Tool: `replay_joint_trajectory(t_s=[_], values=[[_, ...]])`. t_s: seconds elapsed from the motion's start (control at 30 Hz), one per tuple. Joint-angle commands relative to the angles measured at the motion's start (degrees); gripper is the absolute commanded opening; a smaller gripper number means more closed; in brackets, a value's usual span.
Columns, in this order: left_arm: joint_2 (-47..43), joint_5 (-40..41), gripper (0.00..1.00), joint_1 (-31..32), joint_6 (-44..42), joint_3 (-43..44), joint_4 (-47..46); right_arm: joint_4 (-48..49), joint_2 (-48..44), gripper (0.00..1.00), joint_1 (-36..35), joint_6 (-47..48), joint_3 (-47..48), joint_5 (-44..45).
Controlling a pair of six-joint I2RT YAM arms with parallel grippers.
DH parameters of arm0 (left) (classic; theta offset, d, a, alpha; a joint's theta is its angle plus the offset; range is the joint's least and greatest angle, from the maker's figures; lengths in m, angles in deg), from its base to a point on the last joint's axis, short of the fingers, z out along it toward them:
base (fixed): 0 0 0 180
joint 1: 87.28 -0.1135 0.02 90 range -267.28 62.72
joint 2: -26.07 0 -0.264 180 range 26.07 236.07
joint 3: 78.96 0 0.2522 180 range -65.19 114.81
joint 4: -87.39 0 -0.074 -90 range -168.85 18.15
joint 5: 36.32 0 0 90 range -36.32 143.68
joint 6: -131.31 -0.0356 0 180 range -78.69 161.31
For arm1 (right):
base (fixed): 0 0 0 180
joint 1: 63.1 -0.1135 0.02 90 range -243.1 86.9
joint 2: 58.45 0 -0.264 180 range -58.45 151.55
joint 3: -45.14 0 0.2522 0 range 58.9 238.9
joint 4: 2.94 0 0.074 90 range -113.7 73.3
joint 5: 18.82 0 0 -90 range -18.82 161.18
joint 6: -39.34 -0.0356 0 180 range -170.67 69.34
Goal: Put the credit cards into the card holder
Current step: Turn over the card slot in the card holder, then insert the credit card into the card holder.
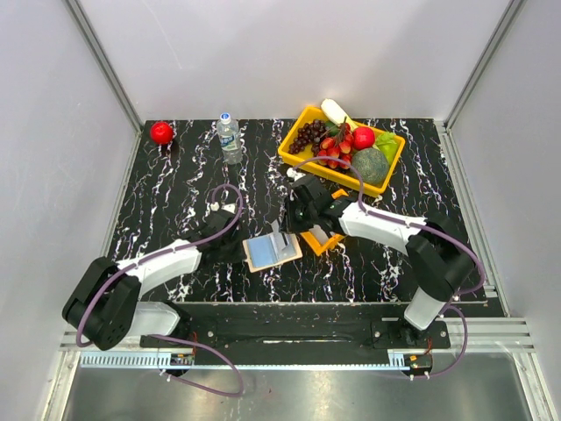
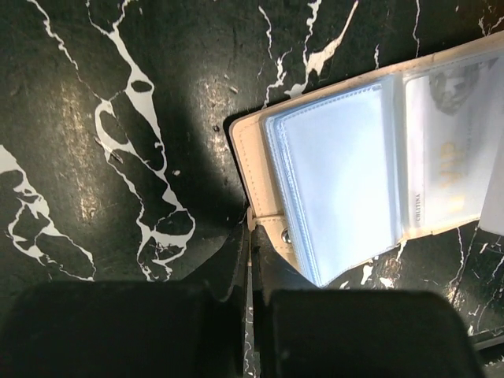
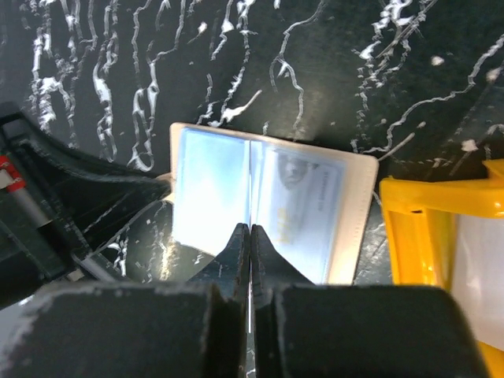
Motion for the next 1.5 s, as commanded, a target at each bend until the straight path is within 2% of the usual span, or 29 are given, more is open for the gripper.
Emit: replay_joint_trajectory(t_s=[0.0,0.37,1.47], values=[[0.86,2.31,0.00,-0.54,-2.73,1.98,0.22,6.20,0.13,0.00,0.94,-1.92,-0.70,-8.96],[0.16,2.40,0.00,-1.07,-2.38,1.54,0.13,7.87,3.99,0.00,0.85,-5.26,-2.72,-8.62],[-0.37,0.46,0.00,-1.42,-1.94,1.01,-1.54,13.94,12.87,0.00,1.11,-5.97,-5.10,-10.46]])
